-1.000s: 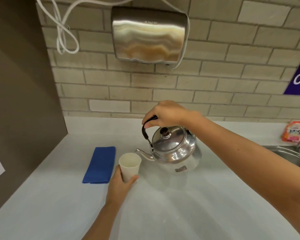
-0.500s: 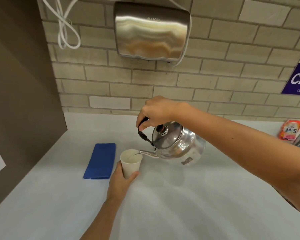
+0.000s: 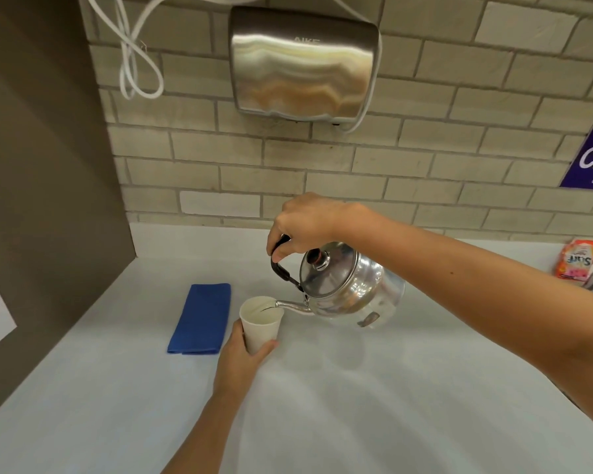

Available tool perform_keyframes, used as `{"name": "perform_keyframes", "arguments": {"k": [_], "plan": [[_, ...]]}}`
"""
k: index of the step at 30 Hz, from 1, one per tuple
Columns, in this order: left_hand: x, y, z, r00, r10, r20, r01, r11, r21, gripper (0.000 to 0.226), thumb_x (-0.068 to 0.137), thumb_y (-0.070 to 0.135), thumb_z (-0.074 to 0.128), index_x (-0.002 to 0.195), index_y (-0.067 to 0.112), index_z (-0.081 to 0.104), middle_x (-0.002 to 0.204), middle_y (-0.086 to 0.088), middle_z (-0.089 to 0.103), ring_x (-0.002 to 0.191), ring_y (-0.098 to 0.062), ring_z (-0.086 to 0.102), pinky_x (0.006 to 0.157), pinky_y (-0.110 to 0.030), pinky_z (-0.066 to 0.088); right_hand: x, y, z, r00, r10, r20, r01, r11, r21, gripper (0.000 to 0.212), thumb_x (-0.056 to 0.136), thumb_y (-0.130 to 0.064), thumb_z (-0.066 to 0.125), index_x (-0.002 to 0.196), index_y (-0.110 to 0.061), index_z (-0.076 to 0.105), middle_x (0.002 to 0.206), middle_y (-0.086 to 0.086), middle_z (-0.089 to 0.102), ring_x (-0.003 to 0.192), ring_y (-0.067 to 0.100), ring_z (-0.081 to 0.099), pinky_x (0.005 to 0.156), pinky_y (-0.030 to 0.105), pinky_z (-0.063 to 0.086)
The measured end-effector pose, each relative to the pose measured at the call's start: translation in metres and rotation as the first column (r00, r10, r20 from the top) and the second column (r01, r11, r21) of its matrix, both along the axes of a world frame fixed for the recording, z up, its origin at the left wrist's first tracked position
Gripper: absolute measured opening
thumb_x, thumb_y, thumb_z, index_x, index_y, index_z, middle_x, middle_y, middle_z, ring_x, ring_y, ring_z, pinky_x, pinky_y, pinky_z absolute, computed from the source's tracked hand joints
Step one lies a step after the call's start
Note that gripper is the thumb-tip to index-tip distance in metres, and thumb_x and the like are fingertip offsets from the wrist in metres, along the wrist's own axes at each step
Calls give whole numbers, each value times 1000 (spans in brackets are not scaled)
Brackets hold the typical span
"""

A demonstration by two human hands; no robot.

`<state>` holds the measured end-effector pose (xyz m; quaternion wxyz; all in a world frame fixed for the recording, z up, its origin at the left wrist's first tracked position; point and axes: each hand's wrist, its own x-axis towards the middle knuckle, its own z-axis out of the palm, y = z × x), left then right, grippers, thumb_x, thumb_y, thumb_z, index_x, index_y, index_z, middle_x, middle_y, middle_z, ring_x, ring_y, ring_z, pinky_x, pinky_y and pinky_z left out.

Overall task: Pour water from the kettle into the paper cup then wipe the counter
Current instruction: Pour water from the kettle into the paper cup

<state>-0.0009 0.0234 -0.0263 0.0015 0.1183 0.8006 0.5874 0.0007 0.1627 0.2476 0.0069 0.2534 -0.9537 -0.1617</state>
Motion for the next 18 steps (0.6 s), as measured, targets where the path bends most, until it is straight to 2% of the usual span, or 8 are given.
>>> {"name": "perform_keyframes", "arguments": {"k": [7,12,18], "plan": [[0,0,-1,1000,6,1,-6,1000,-1,72,70,37,77,130,22,39,124,-2,57,108,-21,56,92,-38,51,-5,1,0,1000,24,-8,-24,1000,10,24,84,-46,58,102,-33,68,89,-7,71,70,10,48,52,24,34],[-2,0,-2,1000,5,3,-5,1000,3,72,70,37,77,129,22,40,122,0,58,108,-21,56,91,-38,51,-7,-2,1,1000,30,-8,-30,999,16,24,84,-46,59,101,-33,68,87,-7,70,68,10,46,50,22,29],[-2,0,-4,1000,-4,-5,4,1000,28,69,69,38,77,126,28,40,119,5,57,106,-18,56,87,-32,50,-6,-5,5,1000,28,-4,-27,999,46,25,84,-46,59,102,-32,68,79,-12,62,67,7,42,49,22,26]]}}
